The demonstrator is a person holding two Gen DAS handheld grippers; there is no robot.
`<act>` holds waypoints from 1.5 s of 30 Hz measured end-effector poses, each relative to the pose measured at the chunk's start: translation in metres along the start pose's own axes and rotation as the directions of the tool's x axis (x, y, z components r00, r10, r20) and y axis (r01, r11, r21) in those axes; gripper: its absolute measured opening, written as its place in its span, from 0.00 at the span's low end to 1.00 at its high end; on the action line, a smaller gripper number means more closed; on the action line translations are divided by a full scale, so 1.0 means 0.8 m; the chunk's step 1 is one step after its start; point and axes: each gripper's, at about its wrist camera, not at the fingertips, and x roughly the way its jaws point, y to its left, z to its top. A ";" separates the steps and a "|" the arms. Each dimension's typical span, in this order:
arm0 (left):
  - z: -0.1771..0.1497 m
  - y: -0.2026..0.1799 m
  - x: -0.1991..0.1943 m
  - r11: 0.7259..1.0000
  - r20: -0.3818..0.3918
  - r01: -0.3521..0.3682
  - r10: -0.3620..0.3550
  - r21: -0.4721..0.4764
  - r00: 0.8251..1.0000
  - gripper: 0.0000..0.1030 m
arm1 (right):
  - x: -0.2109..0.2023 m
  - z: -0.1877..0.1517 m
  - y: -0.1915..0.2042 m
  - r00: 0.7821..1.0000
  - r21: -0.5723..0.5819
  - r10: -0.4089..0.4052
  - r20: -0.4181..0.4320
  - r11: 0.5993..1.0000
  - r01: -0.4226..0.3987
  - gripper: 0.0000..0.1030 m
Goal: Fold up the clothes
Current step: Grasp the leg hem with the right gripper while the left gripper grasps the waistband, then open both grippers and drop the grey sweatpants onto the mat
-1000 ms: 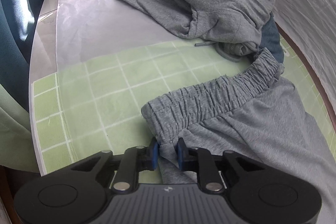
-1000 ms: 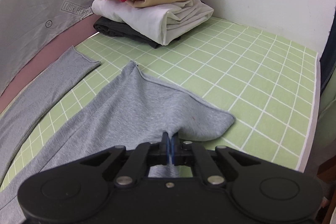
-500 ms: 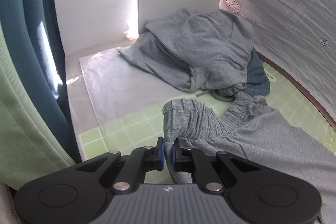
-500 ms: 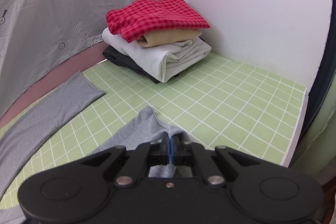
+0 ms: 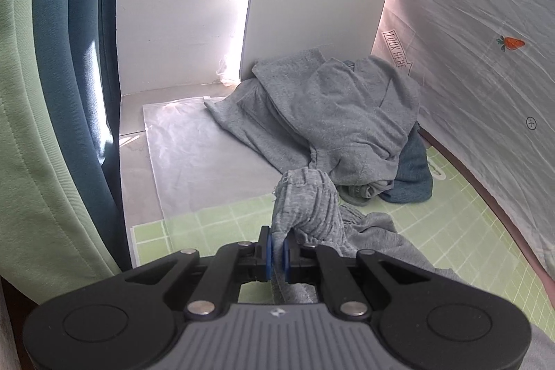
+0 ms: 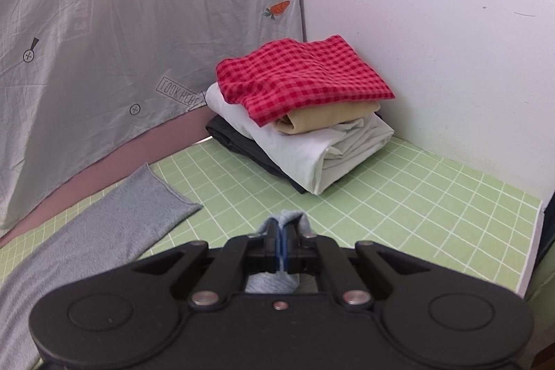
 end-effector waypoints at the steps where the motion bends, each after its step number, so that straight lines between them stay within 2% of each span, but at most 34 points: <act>1: 0.003 -0.005 0.002 1.000 0.005 0.003 -0.003 -0.009 1.000 0.08 | 0.007 0.008 0.006 1.000 0.013 0.010 0.012 1.000 -0.010 0.01; 8: 0.022 -0.041 0.029 0.998 0.003 0.006 -0.005 -0.057 1.000 0.08 | 0.068 0.058 0.059 0.996 -0.002 0.065 0.057 0.998 -0.065 0.01; 12: 0.033 -0.065 0.047 0.997 -0.015 0.011 -0.013 -0.077 1.000 0.08 | 0.112 0.078 0.099 0.995 -0.045 0.091 0.045 0.995 -0.089 0.01; 19: 0.048 -0.121 0.094 1.000 -0.006 0.014 -0.014 -0.023 1.000 0.07 | 0.213 0.105 0.199 0.993 -0.174 0.113 -0.030 0.978 -0.117 0.01; 23: 0.061 -0.156 0.140 0.999 -0.025 0.040 -0.041 -0.018 0.999 0.09 | 0.294 0.125 0.270 0.981 -0.197 0.150 -0.124 0.965 -0.173 0.02; 24: 0.064 -0.163 0.153 0.998 -0.042 0.054 -0.055 -0.027 0.998 0.12 | 0.313 0.130 0.288 0.976 -0.197 0.160 -0.147 0.962 -0.187 0.04; 25: 0.067 -0.171 0.167 0.997 -0.059 0.067 -0.069 -0.037 0.996 0.15 | 0.321 0.133 0.303 0.976 -0.199 0.159 -0.146 0.962 -0.186 0.12; 26: 0.070 -0.179 0.180 0.996 -0.076 0.080 -0.084 -0.046 0.994 0.20 | 0.329 0.135 0.318 0.977 -0.201 0.158 -0.145 0.962 -0.185 0.36; 27: 0.069 -0.184 0.185 0.995 -0.081 0.088 -0.091 -0.045 0.993 0.27 | 0.337 0.138 0.333 0.977 -0.204 0.156 -0.144 0.962 -0.184 0.50; 28: 0.064 -0.187 0.180 0.996 -0.073 0.088 -0.090 -0.031 0.993 0.33 | 0.342 0.139 0.344 0.977 -0.203 0.160 -0.143 0.961 -0.187 0.52; 30: 0.054 -0.194 0.171 0.996 -0.058 0.089 -0.089 -0.003 0.994 0.61 | 0.330 0.126 0.337 0.970 -0.182 0.196 -0.144 0.958 -0.221 0.55; 31: 0.048 -0.197 0.167 0.996 -0.050 0.090 -0.089 0.011 0.995 0.66 | 0.324 0.113 0.328 0.971 -0.178 0.180 -0.155 0.962 -0.206 0.57; 33: 0.036 -0.202 0.158 0.995 -0.044 0.088 -0.086 0.044 0.995 0.68 | 0.313 0.087 0.308 0.974 -0.174 0.141 -0.178 0.970 -0.172 0.62; 35: 0.018 -0.202 0.150 0.993 -0.074 0.080 -0.074 0.085 0.995 0.68 | 0.307 0.060 0.284 0.977 -0.189 0.066 -0.202 0.976 -0.105 0.62; 38: -0.009 -0.198 0.143 0.990 -0.131 0.069 -0.053 0.120 0.990 0.68 | 0.304 0.024 0.243 0.969 -0.162 -0.018 -0.248 0.987 -0.023 0.62; 40: -0.028 -0.196 0.140 0.988 -0.168 0.065 -0.041 0.143 0.985 0.68 | 0.304 0.010 0.227 0.961 -0.127 -0.044 -0.273 0.992 0.009 0.64; 45: -0.068 -0.203 0.136 0.977 -0.238 0.068 -0.018 0.203 0.971 0.68 | 0.315 0.000 0.230 0.955 -0.115 -0.035 -0.294 0.993 0.001 0.66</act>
